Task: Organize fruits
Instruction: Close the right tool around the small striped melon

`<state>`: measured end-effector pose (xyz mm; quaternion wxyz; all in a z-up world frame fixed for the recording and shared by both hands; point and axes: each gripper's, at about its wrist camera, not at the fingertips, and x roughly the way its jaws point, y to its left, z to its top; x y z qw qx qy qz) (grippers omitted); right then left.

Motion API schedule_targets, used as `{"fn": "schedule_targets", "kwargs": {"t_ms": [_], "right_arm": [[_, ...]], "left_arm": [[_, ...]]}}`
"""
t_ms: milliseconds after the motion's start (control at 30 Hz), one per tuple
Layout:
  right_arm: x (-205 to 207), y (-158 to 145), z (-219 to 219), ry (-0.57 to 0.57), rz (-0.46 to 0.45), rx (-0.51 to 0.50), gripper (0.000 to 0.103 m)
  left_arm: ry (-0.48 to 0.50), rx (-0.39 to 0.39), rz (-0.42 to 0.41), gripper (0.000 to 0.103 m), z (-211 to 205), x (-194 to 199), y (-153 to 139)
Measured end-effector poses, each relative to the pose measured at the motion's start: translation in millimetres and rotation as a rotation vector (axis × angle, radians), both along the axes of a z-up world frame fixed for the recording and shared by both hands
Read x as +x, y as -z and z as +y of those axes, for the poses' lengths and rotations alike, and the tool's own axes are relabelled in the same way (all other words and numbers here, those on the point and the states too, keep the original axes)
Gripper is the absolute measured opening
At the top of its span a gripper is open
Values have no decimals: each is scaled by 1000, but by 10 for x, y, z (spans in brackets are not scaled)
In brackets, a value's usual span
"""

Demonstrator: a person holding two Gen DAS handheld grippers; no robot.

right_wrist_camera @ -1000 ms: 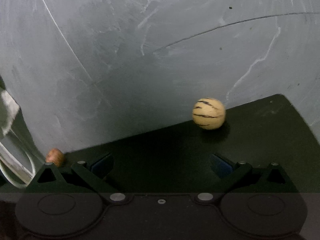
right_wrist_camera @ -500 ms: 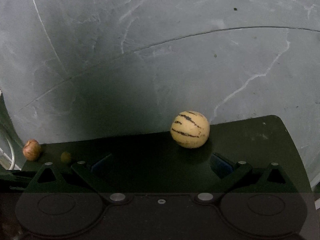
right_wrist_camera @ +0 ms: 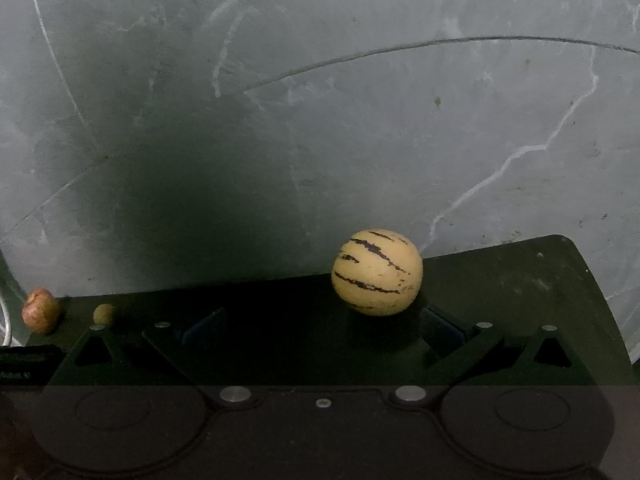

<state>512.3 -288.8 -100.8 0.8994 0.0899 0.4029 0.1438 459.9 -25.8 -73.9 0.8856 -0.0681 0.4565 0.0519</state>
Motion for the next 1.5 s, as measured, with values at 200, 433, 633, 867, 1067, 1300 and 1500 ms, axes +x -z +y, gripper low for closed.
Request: {"fn": "schedule_targets", "kwargs": {"t_ms": [200, 433, 633, 867, 1067, 1300, 1500], "right_arm": [[-15, 28, 42, 5, -8, -18, 102], [-10, 63, 123, 11, -18, -39, 102], [10, 108, 209, 7, -29, -44, 102], [-8, 151, 265, 11, -52, -45, 102], [-115, 178, 325, 3, -67, -43, 100], [-232, 165, 457, -23, -86, -63, 91], [-279, 154, 535, -49, -92, -67, 83]], "left_arm": [[-21, 9, -17, 102, 119, 125, 26], [-17, 26, -30, 102, 201, 278, 104], [-29, 23, -39, 102, 241, 387, 182], [-14, 39, -46, 102, 195, 501, 235], [3, 42, -58, 98, 113, 547, 270], [32, 57, -83, 85, -51, 555, 274], [37, 66, -101, 74, -65, 562, 324]]}}
